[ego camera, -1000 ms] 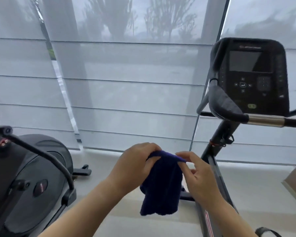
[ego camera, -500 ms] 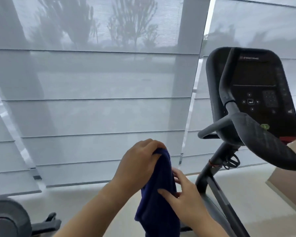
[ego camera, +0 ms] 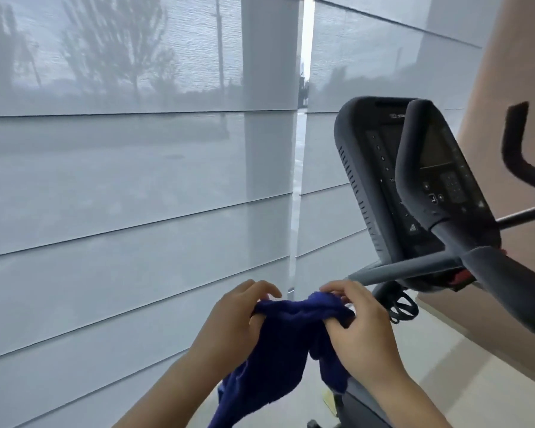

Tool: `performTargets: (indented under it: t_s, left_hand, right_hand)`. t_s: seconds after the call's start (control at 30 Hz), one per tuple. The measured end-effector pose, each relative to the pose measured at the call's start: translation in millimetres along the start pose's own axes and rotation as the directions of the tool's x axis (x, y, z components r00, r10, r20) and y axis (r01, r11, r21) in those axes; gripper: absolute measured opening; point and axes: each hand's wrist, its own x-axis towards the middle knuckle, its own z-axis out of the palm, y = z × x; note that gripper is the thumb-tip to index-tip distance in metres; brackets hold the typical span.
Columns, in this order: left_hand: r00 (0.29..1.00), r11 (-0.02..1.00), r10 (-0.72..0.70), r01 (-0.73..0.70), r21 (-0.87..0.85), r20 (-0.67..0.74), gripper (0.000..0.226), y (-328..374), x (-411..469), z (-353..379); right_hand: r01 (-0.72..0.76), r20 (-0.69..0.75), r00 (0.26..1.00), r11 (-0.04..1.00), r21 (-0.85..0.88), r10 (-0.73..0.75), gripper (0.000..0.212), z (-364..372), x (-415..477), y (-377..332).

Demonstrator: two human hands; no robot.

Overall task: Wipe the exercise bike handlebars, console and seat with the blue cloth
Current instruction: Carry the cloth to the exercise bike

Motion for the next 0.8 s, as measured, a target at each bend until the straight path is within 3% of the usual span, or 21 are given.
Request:
performTargets:
  t_s: [0.33,0.47,0.63,0.8]
  left_hand:
    - [0.992,0.992,0.124,-0.125,-0.034,-0.025,0.032,-49,123,-2]
    - [0.986,0.986,0.138,-0.146,-0.083,-0.090,0.026,-60,164,6]
    - [0.977,0.965,0.211,-0.215,-0.153,-0.040,0.023,-60,207,17]
    - [0.942,0.925,0.336,-0.324,-0.200,0.026,0.022,-63,248,16]
  right_hand:
    - [-0.119,0.096,0.987,0.984,-0.130,0.132,0.042,59,87,59]
    - [-0.083,0.031,0.996,0.993,-0.087,0.086,0.028,78,107,63]
    - [-0.157,-0.024,0.987,0.987,-0.016,0.157,0.037,95,137,65]
    - [-0.157,-0.221,0.965,0.986,-0.049,0.143,0.014,93,167,68]
